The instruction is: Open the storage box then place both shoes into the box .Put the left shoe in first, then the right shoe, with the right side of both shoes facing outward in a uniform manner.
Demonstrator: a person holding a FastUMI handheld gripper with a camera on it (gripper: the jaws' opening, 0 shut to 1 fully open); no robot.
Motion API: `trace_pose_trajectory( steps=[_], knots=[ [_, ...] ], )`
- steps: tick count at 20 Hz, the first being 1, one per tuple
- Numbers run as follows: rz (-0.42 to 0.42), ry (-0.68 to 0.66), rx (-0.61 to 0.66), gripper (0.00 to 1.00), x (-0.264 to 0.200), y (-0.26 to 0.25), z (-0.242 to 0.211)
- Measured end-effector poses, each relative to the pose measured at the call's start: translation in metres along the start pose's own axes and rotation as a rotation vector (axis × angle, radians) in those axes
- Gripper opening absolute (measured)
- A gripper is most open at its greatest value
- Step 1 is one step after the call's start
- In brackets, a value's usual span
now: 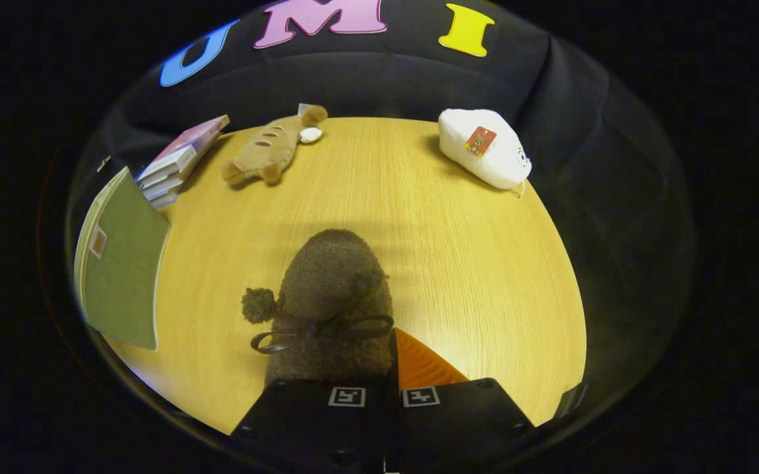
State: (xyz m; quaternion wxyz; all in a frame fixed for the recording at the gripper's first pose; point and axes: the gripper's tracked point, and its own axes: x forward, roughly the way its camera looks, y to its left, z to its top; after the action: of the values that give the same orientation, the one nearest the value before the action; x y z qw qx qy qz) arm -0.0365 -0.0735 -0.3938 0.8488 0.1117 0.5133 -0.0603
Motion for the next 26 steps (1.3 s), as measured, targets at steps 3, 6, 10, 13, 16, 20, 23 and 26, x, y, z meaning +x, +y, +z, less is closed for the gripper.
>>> trace_pose_trajectory(
  steps=[3, 6, 10, 13, 16, 20, 23, 26],
  knots=[
    [0.061, -0.054, -0.009, 0.06, -0.036, 0.035, 0.037],
    [0.149, -0.125, -0.031, 0.06, -0.072, 0.085, 0.079],
    [0.268, -0.184, -0.054, 0.06, -0.109, 0.159, 0.122],
    [0.343, -0.200, -0.074, 0.06, -0.124, 0.216, 0.140],
    [0.402, -0.185, -0.085, 0.06, -0.133, 0.270, 0.146],
    [0.446, -0.130, -0.095, 0.06, -0.128, 0.333, 0.138],
    [0.431, -0.089, -0.132, 0.06, -0.110, 0.364, 0.126],
    [0.382, -0.045, -0.183, 0.06, -0.088, 0.384, 0.109]
  ],
)
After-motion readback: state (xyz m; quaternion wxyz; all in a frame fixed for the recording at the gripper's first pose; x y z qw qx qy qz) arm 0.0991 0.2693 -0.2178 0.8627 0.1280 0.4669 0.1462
